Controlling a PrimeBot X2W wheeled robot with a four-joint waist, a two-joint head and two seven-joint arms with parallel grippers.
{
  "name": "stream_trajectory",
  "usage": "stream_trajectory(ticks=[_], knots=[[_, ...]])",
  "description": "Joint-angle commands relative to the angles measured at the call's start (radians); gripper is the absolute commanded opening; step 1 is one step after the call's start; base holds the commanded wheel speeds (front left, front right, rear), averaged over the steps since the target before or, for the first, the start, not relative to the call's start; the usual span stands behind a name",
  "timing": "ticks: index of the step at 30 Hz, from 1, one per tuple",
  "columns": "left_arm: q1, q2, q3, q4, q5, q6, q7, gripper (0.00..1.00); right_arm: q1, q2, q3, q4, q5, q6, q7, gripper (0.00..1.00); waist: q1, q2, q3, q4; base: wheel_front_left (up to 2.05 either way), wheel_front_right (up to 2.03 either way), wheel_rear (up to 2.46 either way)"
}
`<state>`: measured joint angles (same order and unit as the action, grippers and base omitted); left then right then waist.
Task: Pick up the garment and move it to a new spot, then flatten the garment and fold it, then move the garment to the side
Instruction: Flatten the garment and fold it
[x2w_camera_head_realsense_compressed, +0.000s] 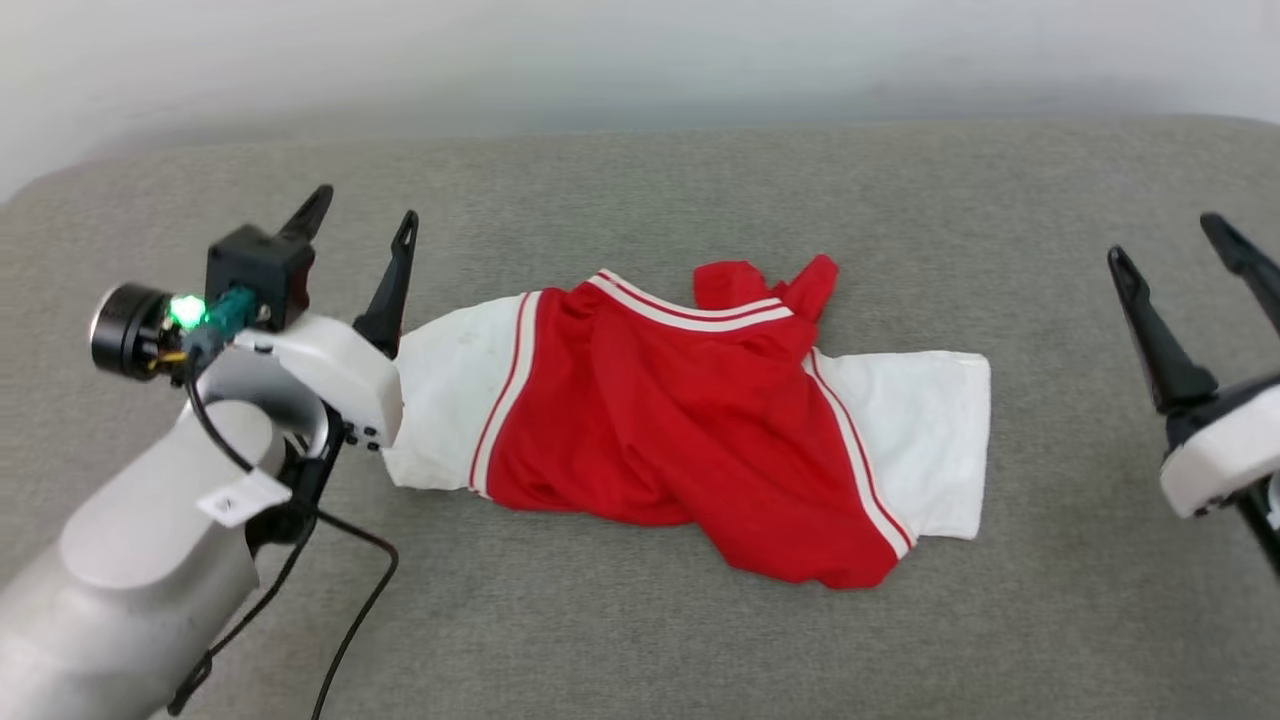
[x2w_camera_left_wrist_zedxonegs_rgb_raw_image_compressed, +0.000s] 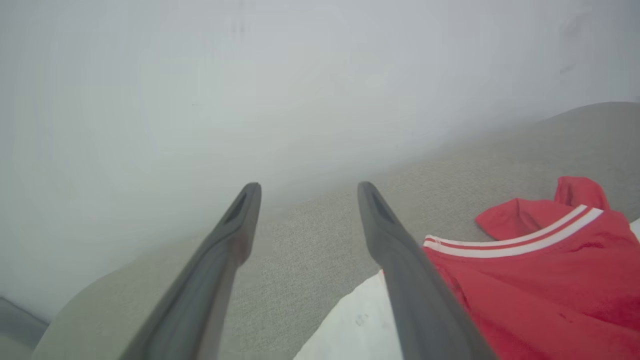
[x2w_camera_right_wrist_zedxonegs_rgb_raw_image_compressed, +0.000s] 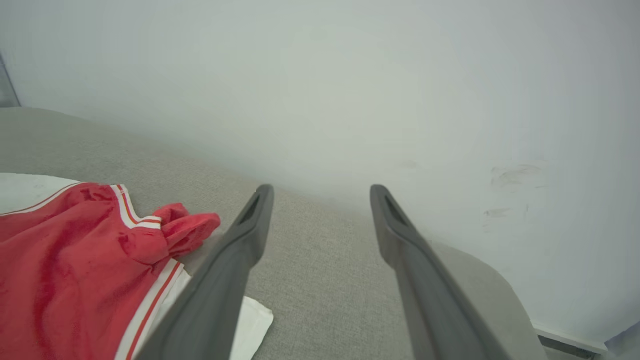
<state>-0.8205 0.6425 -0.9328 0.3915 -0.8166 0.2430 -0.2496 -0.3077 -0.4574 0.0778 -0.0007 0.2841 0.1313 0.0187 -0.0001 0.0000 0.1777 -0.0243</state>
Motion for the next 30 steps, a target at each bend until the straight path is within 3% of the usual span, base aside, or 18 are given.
stream_trajectory(ticks=[1, 9, 14, 19, 23, 30], knots=[[0.036, 0.005, 0.024, -0.041, 0.013, 0.040, -0.010, 1.00, -0.045, -0.044, 0.029, 0.008, 0.028, -0.001, 0.047, 1.00, 0.0001, 0.0000, -0.002, 0.029, 0.00, 0.00, 0.00], [0.196, -0.005, 0.155, -0.242, 0.130, 0.184, -0.017, 1.00, -0.219, -0.241, 0.255, 0.101, 0.277, -0.001, 0.390, 1.00, 0.0001, 0.0000, 0.035, 0.100, 0.00, 0.00, 0.00], [0.299, -0.041, 0.249, -0.323, 0.215, 0.224, -0.017, 1.00, -0.287, -0.324, 0.380, 0.155, 0.441, -0.001, 0.619, 1.00, 0.0001, 0.0000, 0.070, 0.138, 0.00, 0.00, 0.00], [0.385, -0.099, 0.326, -0.361, 0.286, 0.216, -0.016, 1.00, -0.348, -0.352, 0.465, 0.227, 0.500, -0.001, 0.724, 1.00, 0.0001, 0.0000, 0.109, 0.174, 0.00, 0.00, 0.00], [0.419, -0.132, 0.357, -0.374, 0.325, 0.206, -0.016, 1.00, -0.382, -0.349, 0.501, 0.277, 0.502, -0.001, 0.724, 1.00, 0.0001, 0.0000, 0.134, 0.193, 0.00, 0.00, 0.00], [0.426, -0.193, 0.422, -0.353, 0.391, 0.145, -0.015, 1.00, -0.407, -0.320, 0.591, 0.390, 0.501, -0.001, 0.681, 1.00, 0.0001, 0.0000, 0.191, 0.221, 0.00, 0.00, 0.00]])
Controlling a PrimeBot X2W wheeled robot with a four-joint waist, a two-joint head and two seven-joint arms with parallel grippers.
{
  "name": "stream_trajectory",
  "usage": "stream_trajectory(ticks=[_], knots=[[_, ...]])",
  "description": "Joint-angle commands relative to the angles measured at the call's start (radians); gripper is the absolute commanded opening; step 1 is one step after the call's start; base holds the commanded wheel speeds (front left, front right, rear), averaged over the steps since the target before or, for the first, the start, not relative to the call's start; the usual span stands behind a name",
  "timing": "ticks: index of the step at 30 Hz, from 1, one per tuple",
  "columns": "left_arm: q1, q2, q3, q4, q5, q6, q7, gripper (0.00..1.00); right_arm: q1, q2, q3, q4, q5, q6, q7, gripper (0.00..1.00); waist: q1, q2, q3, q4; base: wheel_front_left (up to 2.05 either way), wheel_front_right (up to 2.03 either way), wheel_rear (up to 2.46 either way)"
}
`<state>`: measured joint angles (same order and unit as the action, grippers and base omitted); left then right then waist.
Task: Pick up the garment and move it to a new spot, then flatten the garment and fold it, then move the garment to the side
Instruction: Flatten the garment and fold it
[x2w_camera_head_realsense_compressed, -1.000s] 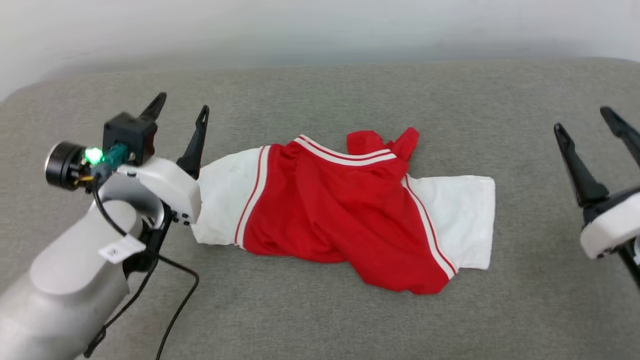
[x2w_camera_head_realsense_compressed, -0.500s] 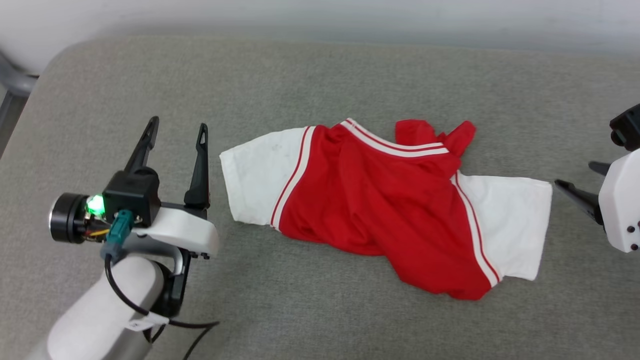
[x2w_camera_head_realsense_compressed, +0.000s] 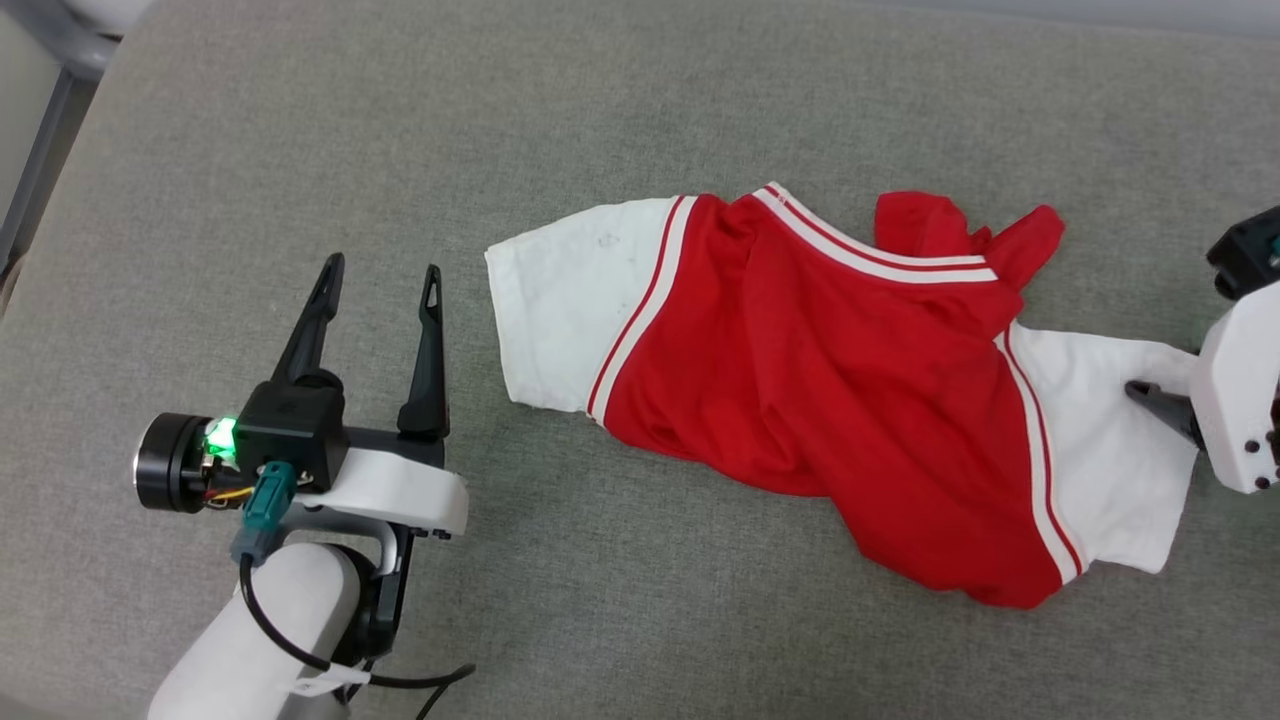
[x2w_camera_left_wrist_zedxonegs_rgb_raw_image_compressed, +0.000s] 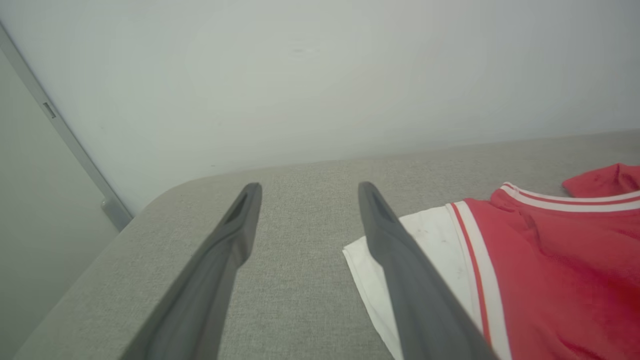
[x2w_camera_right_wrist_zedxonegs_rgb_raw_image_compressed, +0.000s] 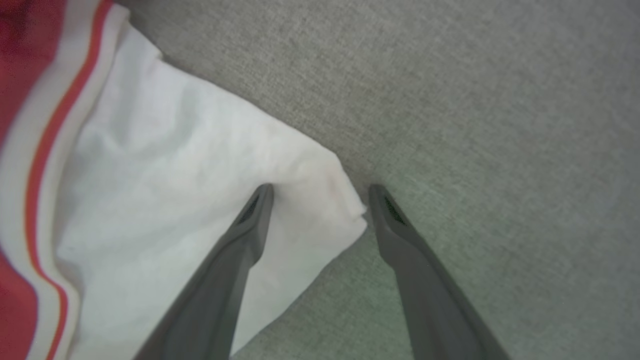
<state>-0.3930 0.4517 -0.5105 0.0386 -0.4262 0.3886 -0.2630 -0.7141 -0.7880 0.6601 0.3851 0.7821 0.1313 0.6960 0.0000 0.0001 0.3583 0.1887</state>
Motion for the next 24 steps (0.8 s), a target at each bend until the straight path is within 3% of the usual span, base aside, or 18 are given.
stream_trajectory(ticks=[1, 7, 8, 9, 17, 24], knots=[[-0.004, -0.009, 0.011, 0.006, 0.009, -0.009, -0.002, 1.00, 0.008, 0.016, 0.029, 0.020, 0.007, -0.001, 0.004, 1.00, 0.0000, -0.0001, 0.014, 0.010, 0.00, 0.00, 0.00], [-0.004, -0.038, 0.058, 0.044, 0.049, -0.052, -0.002, 1.00, 0.032, 0.040, 0.117, 0.080, 0.047, -0.001, -0.031, 1.00, 0.0000, -0.0001, 0.023, -0.007, 0.00, 0.00, 0.00], [-0.004, -0.037, 0.065, 0.052, 0.056, -0.058, -0.002, 1.00, 0.027, 0.041, 0.126, 0.080, 0.051, -0.001, -0.049, 0.25, 0.0000, -0.0001, 0.021, -0.013, 0.00, 0.00, 0.00], [-0.005, -0.039, 0.073, 0.058, 0.059, -0.064, -0.002, 1.00, 0.020, 0.041, 0.132, 0.081, 0.058, -0.001, -0.069, 0.02, 0.0000, -0.0001, 0.019, -0.018, 0.00, 0.00, 0.00], [-0.049, -0.020, 0.108, 0.127, 0.073, -0.142, -0.002, 1.00, -0.031, -0.018, 0.123, 0.013, 0.070, -0.001, -0.301, 0.00, 0.0000, -0.0001, -0.030, -0.065, 0.00, 0.00, 0.00], [-0.158, 0.042, 0.112, 0.187, 0.054, -0.238, 0.037, 1.00, 0.019, -0.051, 0.094, -0.074, 0.080, -0.001, -0.419, 0.00, 0.0000, -0.0001, -0.062, -0.124, 0.00, 0.00, 0.00]])
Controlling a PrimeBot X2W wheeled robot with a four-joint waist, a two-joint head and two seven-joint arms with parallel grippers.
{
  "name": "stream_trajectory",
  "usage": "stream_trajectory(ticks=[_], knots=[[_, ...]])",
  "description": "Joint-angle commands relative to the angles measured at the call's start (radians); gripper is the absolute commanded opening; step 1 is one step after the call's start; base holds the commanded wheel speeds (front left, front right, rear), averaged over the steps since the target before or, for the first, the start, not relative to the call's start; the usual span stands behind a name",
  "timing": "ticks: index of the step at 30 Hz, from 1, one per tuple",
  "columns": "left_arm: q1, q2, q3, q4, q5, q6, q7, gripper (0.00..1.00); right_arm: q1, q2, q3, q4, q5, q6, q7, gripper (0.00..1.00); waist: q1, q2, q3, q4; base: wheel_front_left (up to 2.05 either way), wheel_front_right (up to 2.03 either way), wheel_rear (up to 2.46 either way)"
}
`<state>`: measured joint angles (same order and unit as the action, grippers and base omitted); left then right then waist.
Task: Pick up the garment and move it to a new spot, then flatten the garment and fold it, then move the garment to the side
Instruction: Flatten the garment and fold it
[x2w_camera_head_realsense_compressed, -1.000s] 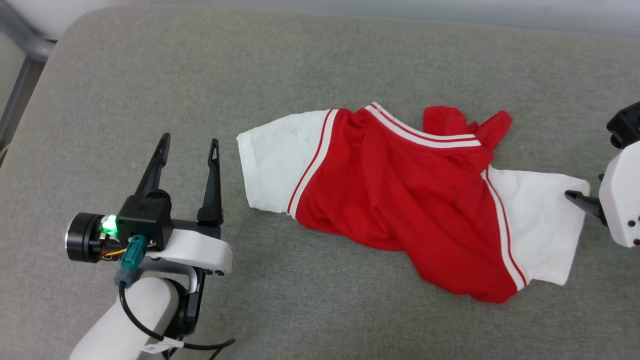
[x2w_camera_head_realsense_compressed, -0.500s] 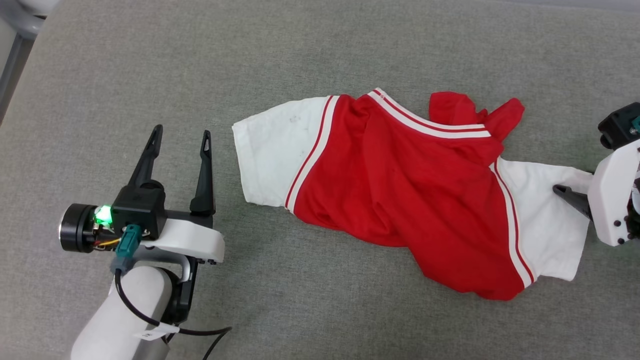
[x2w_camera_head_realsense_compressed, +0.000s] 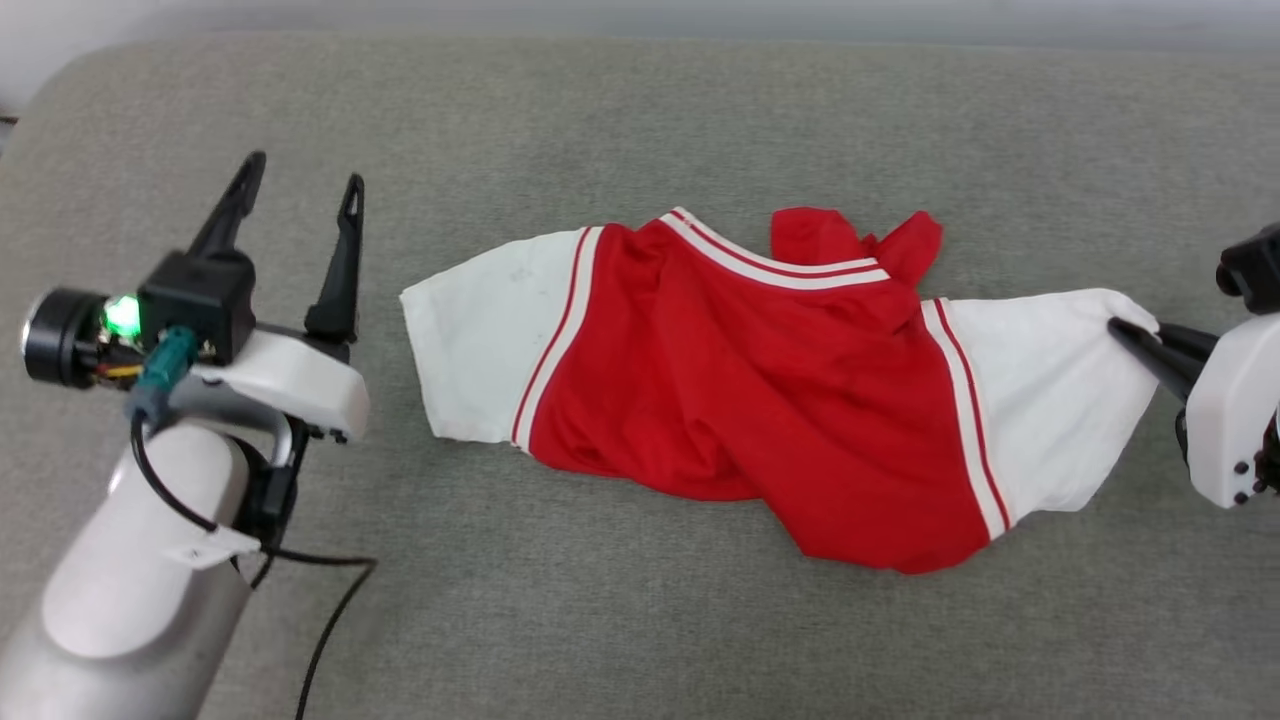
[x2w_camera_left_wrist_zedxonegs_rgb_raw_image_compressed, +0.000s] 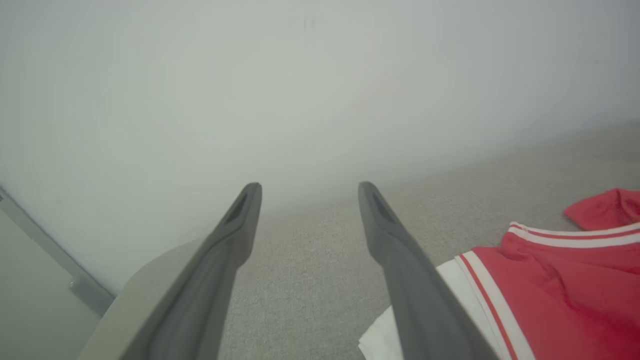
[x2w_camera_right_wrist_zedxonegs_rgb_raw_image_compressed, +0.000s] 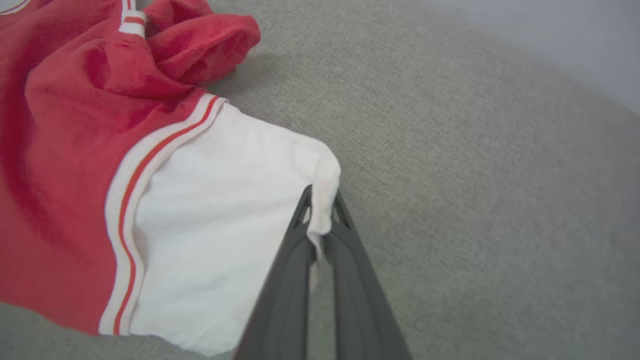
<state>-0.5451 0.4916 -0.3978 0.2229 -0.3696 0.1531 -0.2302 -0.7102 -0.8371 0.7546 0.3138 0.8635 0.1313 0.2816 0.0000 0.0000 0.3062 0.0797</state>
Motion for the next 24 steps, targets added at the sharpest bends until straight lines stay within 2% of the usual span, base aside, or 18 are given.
stream_trajectory(ticks=[1, 10, 13, 19, 24], knots=[[-0.026, 0.013, -0.005, 0.009, -0.002, -0.017, 0.019, 1.00, 0.025, -0.003, -0.005, -0.015, -0.003, -0.001, -0.011, 0.00, 0.0000, 0.0000, -0.013, -0.024, 0.00, 0.00, 0.00], [-0.200, 0.089, -0.084, 0.071, 0.001, -0.180, 0.239, 1.00, 0.129, 0.000, -0.093, -0.081, -0.035, -0.001, -0.047, 0.00, 0.0000, 0.0000, -0.011, -0.084, 0.00, 0.00, 0.00], [-0.247, 0.096, -0.109, 0.099, -0.018, -0.225, 0.327, 1.00, 0.168, 0.004, -0.133, -0.101, -0.050, -0.001, -0.050, 0.00, 0.0000, 0.0000, -0.006, -0.098, 0.00, 0.00, 0.00], [-0.318, 0.118, -0.166, 0.181, -0.097, -0.271, 0.567, 1.00, 0.245, 0.015, -0.218, -0.148, -0.078, -0.001, -0.036, 0.00, 0.0000, 0.0000, 0.015, -0.122, 0.00, 0.00, 0.00], [-0.347, 0.146, -0.215, 0.235, -0.183, -0.282, 0.743, 1.00, 0.298, 0.030, -0.288, -0.191, -0.105, -0.001, -0.016, 0.00, 0.0000, 0.0000, 0.038, -0.141, 0.00, 0.00, 0.00]])
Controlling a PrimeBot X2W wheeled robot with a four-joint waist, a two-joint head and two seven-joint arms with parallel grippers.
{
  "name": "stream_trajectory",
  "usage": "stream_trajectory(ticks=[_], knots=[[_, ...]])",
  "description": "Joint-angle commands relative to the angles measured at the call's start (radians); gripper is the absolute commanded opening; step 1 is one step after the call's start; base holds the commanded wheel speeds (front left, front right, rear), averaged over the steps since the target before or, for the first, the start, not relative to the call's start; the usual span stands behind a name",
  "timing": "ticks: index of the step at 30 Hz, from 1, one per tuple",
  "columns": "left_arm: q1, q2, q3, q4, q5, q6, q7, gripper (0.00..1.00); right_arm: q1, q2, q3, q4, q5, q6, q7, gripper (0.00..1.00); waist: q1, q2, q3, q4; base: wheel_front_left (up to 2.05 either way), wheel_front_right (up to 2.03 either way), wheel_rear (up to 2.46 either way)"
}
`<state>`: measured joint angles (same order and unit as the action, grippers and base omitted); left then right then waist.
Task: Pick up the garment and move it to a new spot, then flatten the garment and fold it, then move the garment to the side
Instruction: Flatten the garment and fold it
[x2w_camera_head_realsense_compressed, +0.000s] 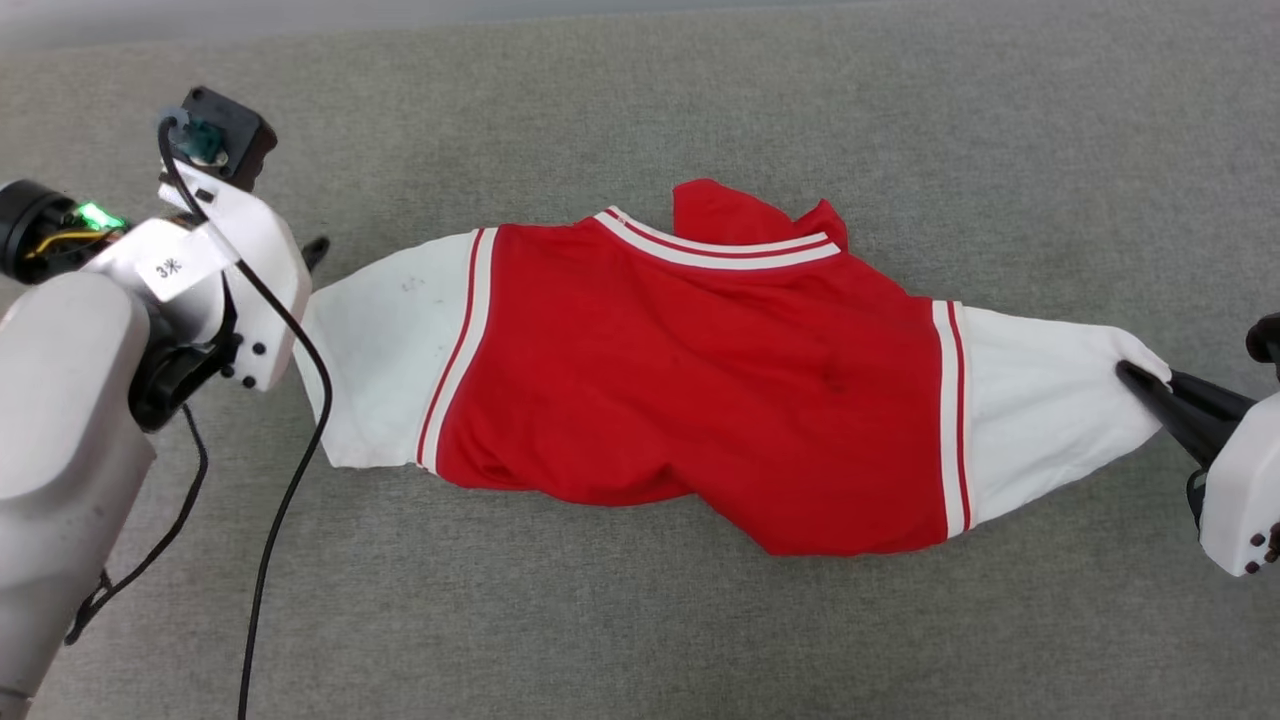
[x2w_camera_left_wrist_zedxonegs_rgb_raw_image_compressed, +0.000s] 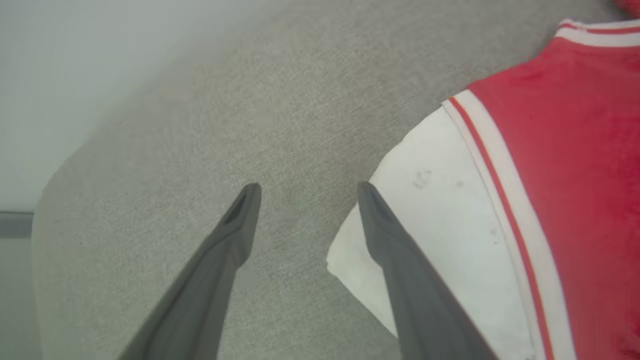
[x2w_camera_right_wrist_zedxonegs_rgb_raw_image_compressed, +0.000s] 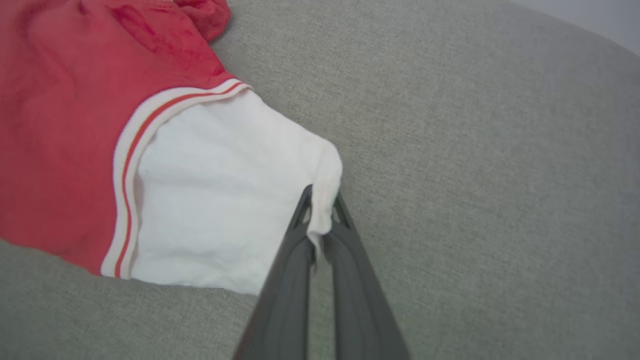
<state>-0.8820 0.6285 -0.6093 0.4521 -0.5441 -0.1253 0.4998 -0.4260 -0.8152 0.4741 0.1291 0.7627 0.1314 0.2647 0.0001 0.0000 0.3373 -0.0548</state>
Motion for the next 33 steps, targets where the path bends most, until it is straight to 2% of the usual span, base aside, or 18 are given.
stream_trajectory(ticks=[1, 7, 20, 21, 22, 27, 33], knots=[[-0.011, 0.013, -0.013, 0.016, -0.028, -0.004, 0.044, 1.00, 0.024, 0.012, -0.021, -0.015, -0.011, -0.001, 0.007, 0.00, -0.0001, 0.0000, 0.011, -0.010, 0.00, 0.00, 0.00], [-0.027, 0.036, -0.063, 0.063, -0.113, -0.004, 0.172, 1.00, 0.061, 0.039, -0.077, -0.062, -0.040, -0.001, 0.041, 0.00, -0.0001, 0.0000, 0.039, -0.029, 0.00, 0.00, 0.00], [0.040, 0.029, -0.118, 0.159, -0.291, -0.004, 0.326, 0.99, 0.083, 0.071, -0.133, -0.114, -0.069, -0.001, 0.087, 0.00, -0.0001, 0.0000, 0.080, -0.049, 0.00, 0.00, 0.00], [0.045, 0.024, -0.119, 0.158, -0.303, -0.005, 0.326, 0.17, 0.083, 0.072, -0.136, -0.116, -0.070, -0.001, 0.091, 0.00, -0.0001, 0.0000, 0.082, -0.049, 0.00, 0.00, 0.00], [0.041, 0.022, -0.133, 0.151, -0.316, -0.005, 0.310, 0.00, 0.076, 0.076, -0.139, -0.120, -0.075, -0.001, 0.095, 0.00, -0.0001, 0.0000, 0.079, -0.046, 0.00, 0.00, 0.00], [0.008, 0.030, -0.145, 0.125, -0.308, -0.004, 0.222, 0.00, 0.059, 0.080, -0.139, -0.123, -0.082, -0.001, 0.083, 0.00, -0.0001, 0.0000, 0.045, -0.033, 0.00, 0.00, 0.00], [-0.027, 0.070, -0.162, 0.051, -0.288, -0.004, 0.044, 0.00, 0.040, 0.079, -0.155, -0.117, -0.094, -0.001, 0.044, 0.00, -0.0001, 0.0000, -0.026, -0.020, 0.00, 0.00, 0.00]])
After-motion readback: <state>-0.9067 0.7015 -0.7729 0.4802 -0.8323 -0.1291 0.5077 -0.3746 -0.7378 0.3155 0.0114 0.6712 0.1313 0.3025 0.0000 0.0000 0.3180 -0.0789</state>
